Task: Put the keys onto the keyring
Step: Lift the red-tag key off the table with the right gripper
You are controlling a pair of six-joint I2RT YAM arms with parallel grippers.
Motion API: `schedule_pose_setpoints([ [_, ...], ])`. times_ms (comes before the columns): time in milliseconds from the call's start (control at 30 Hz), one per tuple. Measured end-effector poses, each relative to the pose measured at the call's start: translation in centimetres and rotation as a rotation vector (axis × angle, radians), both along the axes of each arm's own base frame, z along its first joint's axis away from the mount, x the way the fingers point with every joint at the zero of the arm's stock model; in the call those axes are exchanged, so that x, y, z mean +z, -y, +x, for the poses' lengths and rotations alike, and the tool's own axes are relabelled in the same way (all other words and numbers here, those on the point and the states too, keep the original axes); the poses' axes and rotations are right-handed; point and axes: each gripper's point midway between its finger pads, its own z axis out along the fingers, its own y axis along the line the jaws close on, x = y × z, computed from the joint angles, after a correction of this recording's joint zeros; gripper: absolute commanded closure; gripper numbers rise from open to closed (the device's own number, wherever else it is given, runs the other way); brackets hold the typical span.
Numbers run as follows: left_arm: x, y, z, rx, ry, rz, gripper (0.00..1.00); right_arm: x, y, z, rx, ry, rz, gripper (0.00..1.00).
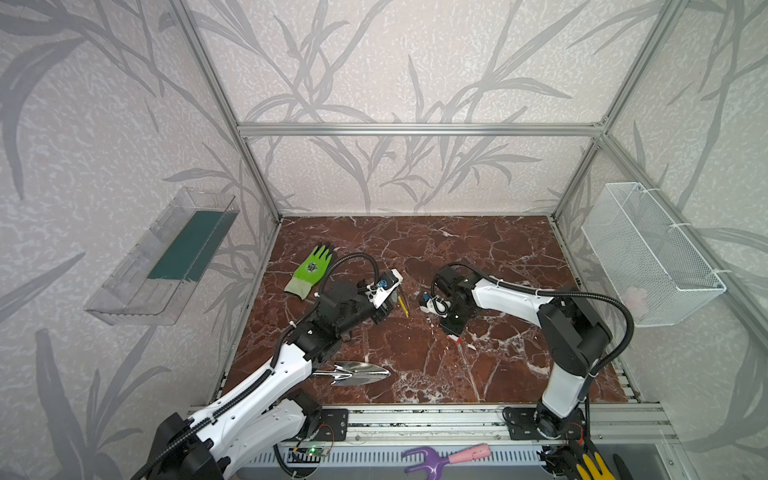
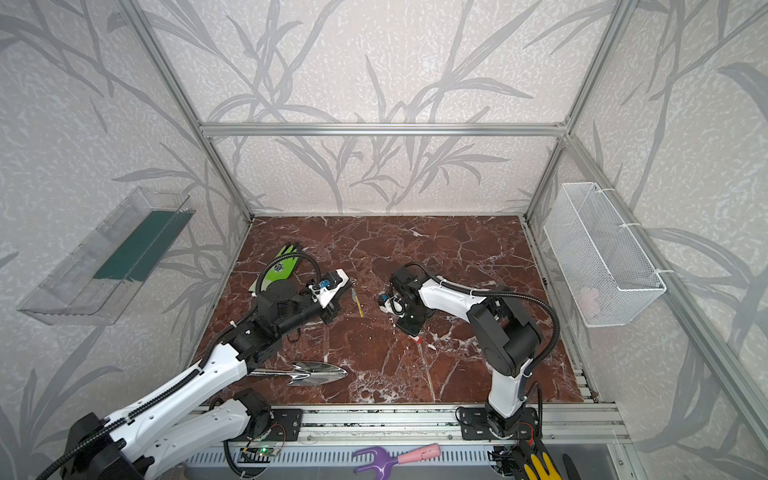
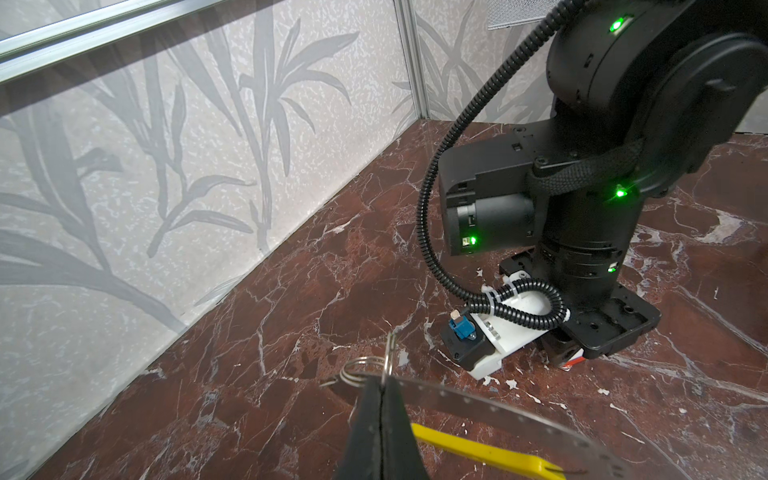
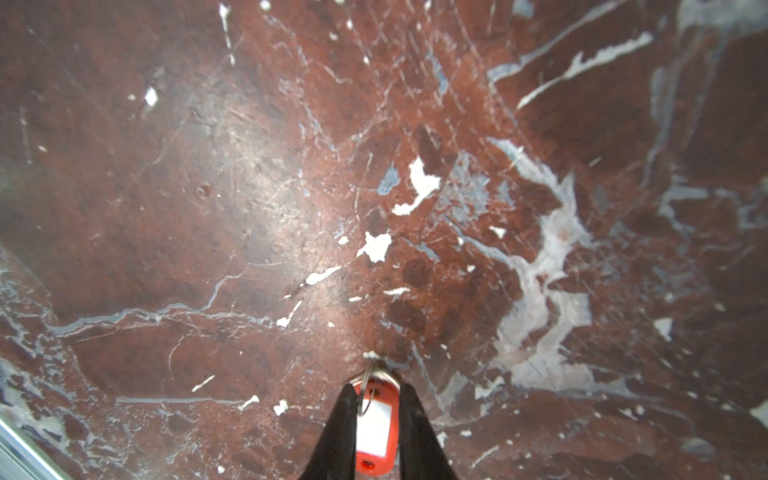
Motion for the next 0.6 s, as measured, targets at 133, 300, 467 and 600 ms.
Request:
schedule_pose_setpoints([
  [133, -0.2, 0.08, 0.06, -0.001, -0.005, 0.003, 1.0, -0.19, 0.08, 0.0, 0.001, -0.001, -0.007, 0.88],
  [300, -0.19, 0.21, 0.09, -0.003, -0.003, 0.002, 1.0, -0.28, 0.11, -0.02, 0.001, -0.003, -0.01, 0.94],
  [467, -0.15, 0.26, 0.14, -0.004, 0.0, 0.001, 1.0, -0.31, 0.09, -0.03, 0.001, -0.004, -0.01, 1.0],
  [600, -0.14, 0.27, 0.14, -0.004, 0.0, 0.0, 1.0, -0.25, 0.06, -0.04, 0.002, -0.004, -0.007, 1.0],
])
